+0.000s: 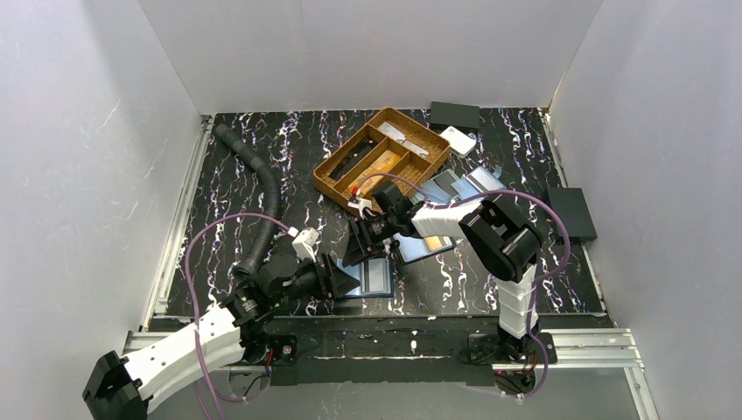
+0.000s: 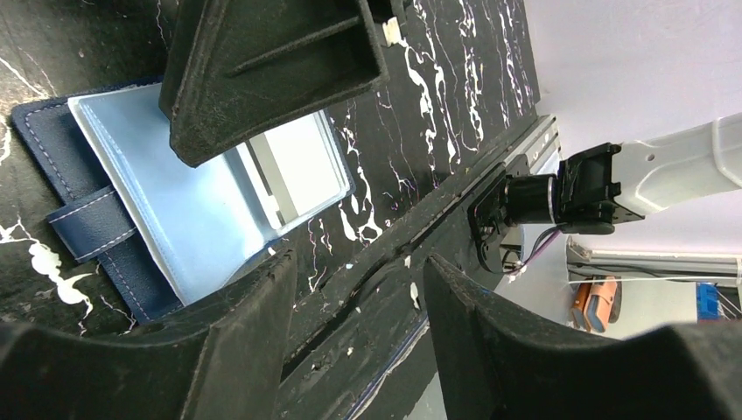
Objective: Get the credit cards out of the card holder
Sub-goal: Remove the credit card from the card holder.
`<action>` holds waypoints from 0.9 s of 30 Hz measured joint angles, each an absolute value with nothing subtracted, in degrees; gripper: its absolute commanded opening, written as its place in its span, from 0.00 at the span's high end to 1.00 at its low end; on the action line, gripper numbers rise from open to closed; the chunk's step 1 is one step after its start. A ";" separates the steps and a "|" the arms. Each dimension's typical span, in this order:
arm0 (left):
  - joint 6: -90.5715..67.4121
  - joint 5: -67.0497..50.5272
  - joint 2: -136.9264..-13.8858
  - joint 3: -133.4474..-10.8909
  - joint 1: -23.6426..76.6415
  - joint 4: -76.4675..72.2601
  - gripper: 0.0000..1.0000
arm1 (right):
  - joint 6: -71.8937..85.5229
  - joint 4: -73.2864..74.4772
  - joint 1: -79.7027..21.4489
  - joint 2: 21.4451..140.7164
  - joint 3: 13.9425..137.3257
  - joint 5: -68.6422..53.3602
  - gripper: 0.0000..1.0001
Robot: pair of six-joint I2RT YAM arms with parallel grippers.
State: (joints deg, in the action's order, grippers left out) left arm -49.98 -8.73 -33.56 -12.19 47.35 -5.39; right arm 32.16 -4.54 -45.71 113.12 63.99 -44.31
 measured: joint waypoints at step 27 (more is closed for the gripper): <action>-53.93 -7.49 -60.14 -14.44 47.35 -20.16 0.57 | -1.63 10.76 -37.23 91.20 56.36 -47.11 0.64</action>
State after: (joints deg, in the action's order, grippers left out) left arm -53.93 -7.49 -60.14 -14.44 47.35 -20.16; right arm -1.63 10.76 -37.23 91.20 56.36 -47.11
